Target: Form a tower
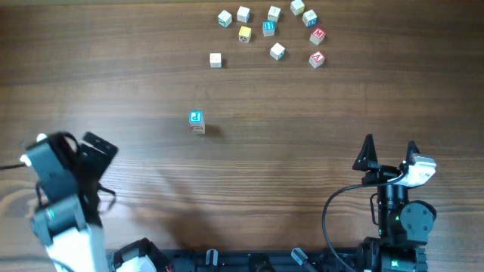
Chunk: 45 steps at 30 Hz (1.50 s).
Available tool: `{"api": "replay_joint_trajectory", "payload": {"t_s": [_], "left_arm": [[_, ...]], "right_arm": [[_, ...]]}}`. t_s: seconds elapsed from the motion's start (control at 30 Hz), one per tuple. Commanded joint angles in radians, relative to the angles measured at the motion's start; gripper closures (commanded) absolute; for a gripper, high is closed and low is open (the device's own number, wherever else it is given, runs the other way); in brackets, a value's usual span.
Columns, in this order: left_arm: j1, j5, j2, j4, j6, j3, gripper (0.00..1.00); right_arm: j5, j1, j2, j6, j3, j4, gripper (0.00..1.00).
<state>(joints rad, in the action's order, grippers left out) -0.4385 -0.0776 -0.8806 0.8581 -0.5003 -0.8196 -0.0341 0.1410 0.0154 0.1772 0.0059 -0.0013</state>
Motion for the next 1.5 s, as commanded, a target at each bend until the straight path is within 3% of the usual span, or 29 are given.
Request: {"api": "replay_joint_trajectory", "payload": {"t_s": [0.0,0.17,0.37,0.43,0.63,0.83,1.13,1.37,1.47], "left_arm": [[0.139,0.006,0.240,0.000,-0.009,0.061,0.00],[0.235,-0.025,0.485,0.026,0.002,0.079,0.00],[0.288,-0.001,0.576,0.047,-0.006,0.092,0.00],[0.331,-0.001,0.616,-0.013,-0.006,0.132,0.00],[0.431,0.010,0.872,-0.571,-0.032,0.523,0.00],[0.499,-0.015,0.878,-1.026,-0.028,0.741,0.00],[0.513,-0.088,0.878,-1.073,0.006,0.814,0.00],[0.517,0.017,0.878,-1.001,0.340,0.814,0.00],[0.517,0.021,0.878,-0.834,0.367,0.814,0.00]], "right_arm": [[-0.018,0.005,-0.011,-0.018,-0.001,0.003,0.00],[-0.018,0.005,-0.011,-0.018,-0.001,0.003,0.00],[-0.018,0.005,-0.011,-0.018,-0.001,0.003,0.00],[-0.018,0.005,-0.011,-0.018,-0.001,0.003,0.00],[-0.018,0.005,-0.011,-0.018,-0.001,0.003,0.00],[-0.018,0.005,-0.011,-0.018,-0.001,0.003,0.00],[-0.018,0.005,-0.011,-0.018,-0.001,0.003,0.00],[-0.018,0.005,-0.011,-0.017,-0.001,0.003,0.00],[-0.018,0.005,-0.011,-0.018,-0.001,0.003,0.00]]}}
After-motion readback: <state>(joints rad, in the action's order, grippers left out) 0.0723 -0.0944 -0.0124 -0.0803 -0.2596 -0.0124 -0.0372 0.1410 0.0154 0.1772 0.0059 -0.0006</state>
